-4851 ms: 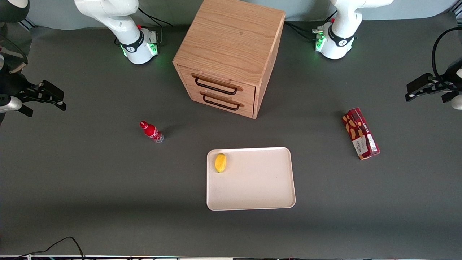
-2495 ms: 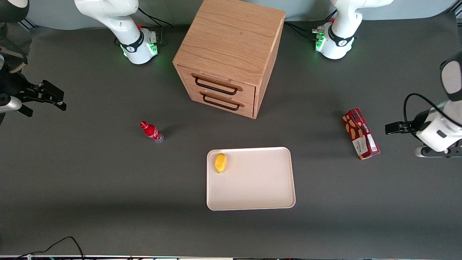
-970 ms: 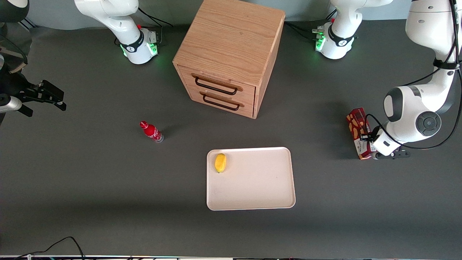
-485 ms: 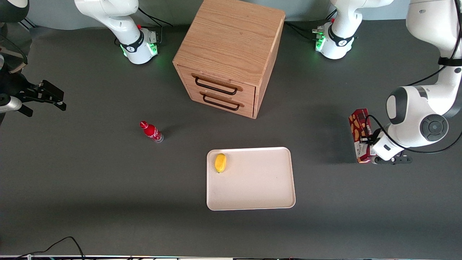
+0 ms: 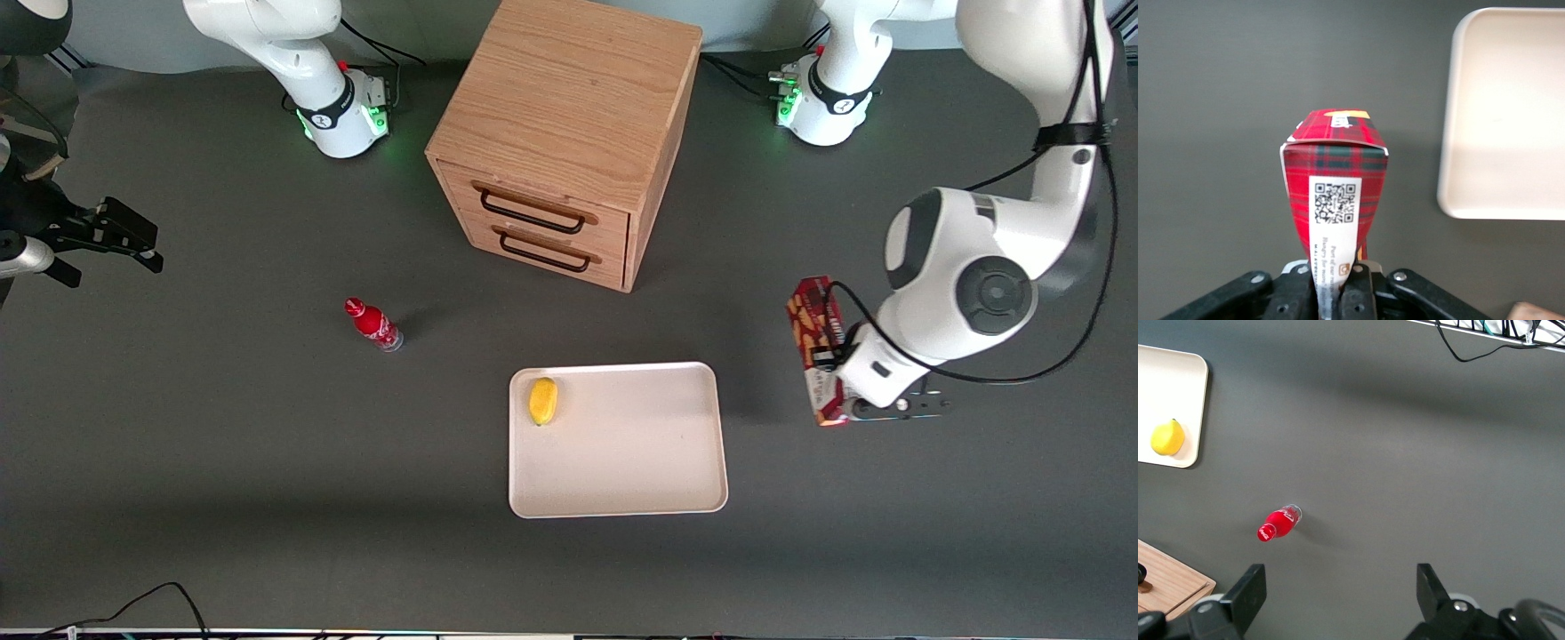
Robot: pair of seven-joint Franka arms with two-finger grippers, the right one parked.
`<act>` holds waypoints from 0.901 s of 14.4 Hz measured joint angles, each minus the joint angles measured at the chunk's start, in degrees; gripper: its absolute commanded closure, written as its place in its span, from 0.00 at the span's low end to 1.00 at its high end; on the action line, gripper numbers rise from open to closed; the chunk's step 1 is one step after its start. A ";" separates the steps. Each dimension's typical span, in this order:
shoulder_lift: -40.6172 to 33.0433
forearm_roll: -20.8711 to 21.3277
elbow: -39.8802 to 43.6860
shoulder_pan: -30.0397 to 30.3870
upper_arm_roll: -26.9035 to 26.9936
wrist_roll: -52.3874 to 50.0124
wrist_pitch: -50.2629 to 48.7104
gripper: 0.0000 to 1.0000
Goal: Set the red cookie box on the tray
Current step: 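Carry the box to the cream tray and lower it upright onto it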
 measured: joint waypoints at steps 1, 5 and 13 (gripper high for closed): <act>1.52 -0.01 1.79 -0.09 -1.95 -2.15 0.11 1.00; 12.06 0.00 12.49 -1.88 -6.27 -5.78 1.44 1.00; 24.30 3.92 20.99 -6.48 -6.35 -7.30 12.55 1.00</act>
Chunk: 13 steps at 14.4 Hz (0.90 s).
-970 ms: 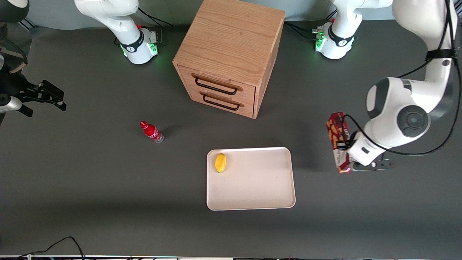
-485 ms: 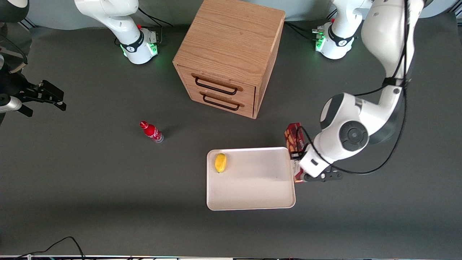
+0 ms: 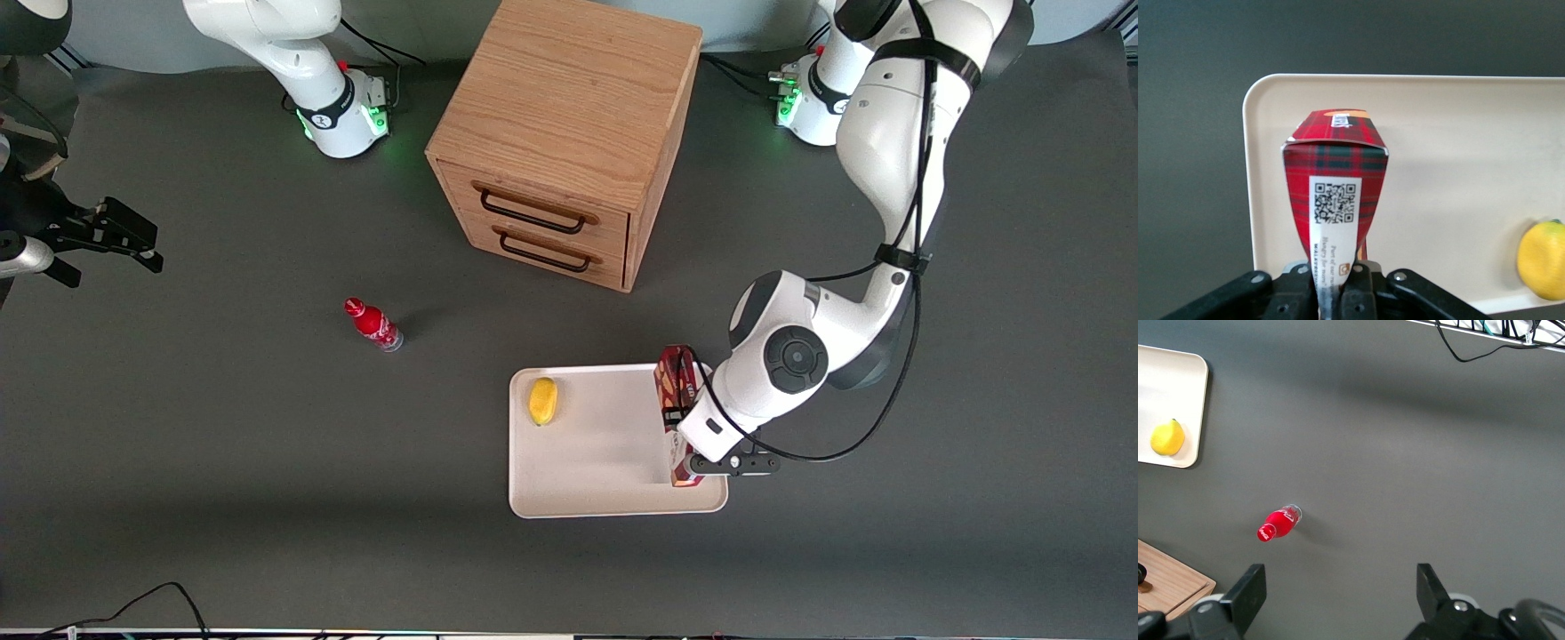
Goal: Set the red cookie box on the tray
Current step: 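Carry the box to the cream tray and lower it upright onto it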
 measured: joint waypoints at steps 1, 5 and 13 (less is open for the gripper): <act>0.58 1.47 0.08 -0.01 0.01 0.00 -0.04 1.00; 2.62 5.76 0.16 -0.42 0.01 -0.02 -0.16 0.76; 2.32 6.91 3.03 -0.07 0.29 -0.03 -1.74 0.00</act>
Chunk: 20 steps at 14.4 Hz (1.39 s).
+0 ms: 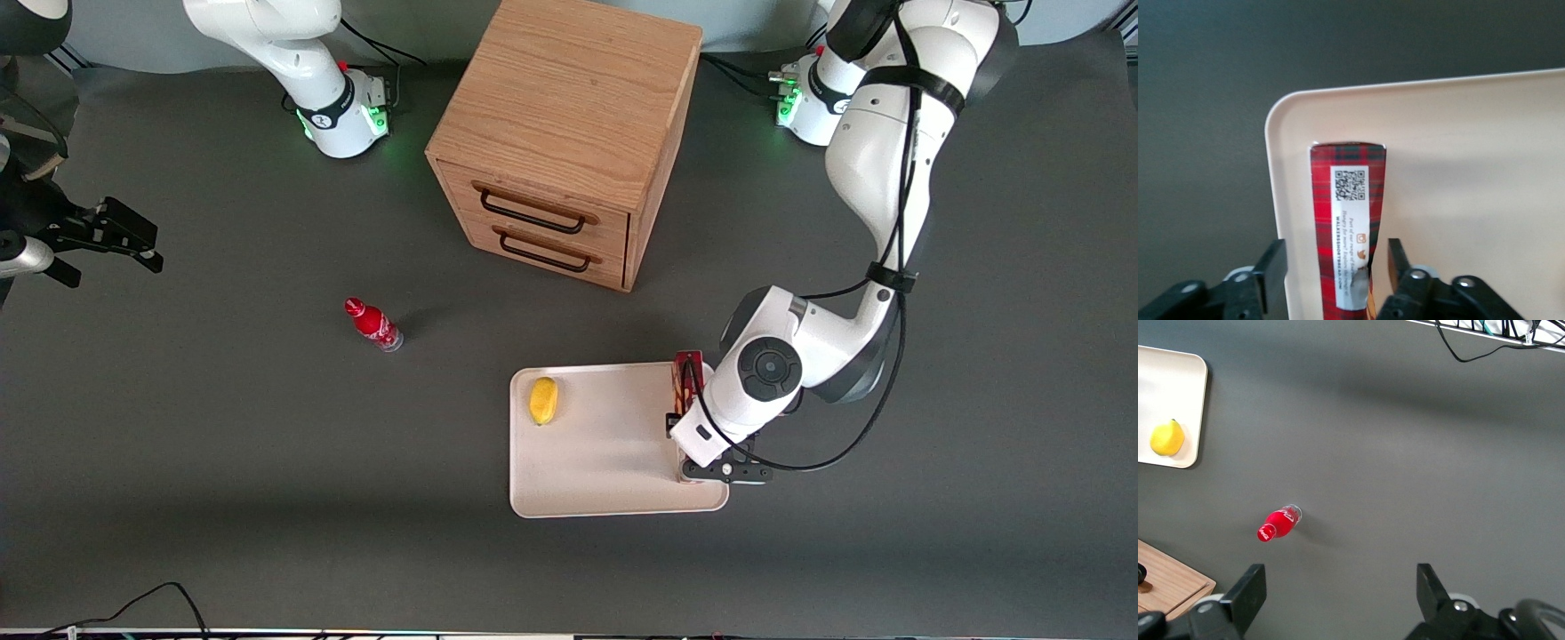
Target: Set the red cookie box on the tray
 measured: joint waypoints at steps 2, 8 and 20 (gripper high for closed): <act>-2.71 0.10 1.18 1.19 0.10 0.03 -4.78 0.00; -16.99 -0.75 1.55 8.44 0.19 7.13 -24.60 0.00; -43.04 -9.86 -9.08 24.32 0.39 27.75 -43.21 0.00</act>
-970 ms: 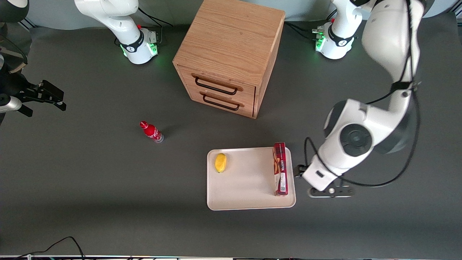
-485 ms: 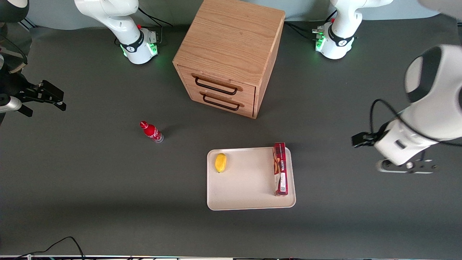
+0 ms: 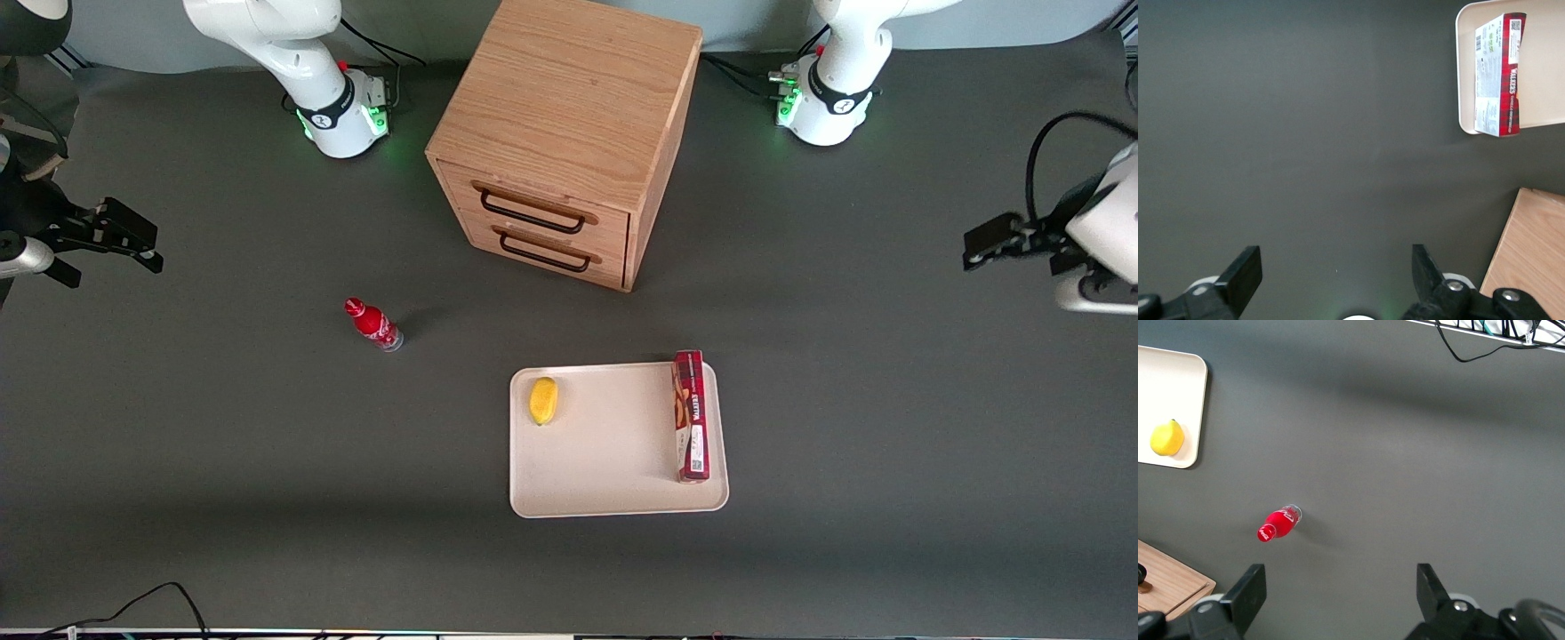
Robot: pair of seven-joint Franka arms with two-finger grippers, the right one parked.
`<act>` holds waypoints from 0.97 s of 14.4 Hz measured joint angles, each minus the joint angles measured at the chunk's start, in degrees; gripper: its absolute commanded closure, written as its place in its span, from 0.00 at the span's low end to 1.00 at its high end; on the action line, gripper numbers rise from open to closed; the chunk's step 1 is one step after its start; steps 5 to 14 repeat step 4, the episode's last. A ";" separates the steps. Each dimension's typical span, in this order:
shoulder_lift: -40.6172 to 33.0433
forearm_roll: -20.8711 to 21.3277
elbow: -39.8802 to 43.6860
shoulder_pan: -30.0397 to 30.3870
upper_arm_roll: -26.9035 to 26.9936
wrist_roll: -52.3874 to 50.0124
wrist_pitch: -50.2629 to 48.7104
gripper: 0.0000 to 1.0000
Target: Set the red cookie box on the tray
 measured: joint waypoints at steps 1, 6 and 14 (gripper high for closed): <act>-2.30 -0.65 -1.55 0.97 0.05 0.77 -0.13 0.00; -4.92 -1.20 -1.99 1.76 0.06 3.31 -0.33 0.00; -4.92 -1.20 -1.99 1.76 0.06 3.31 -0.33 0.00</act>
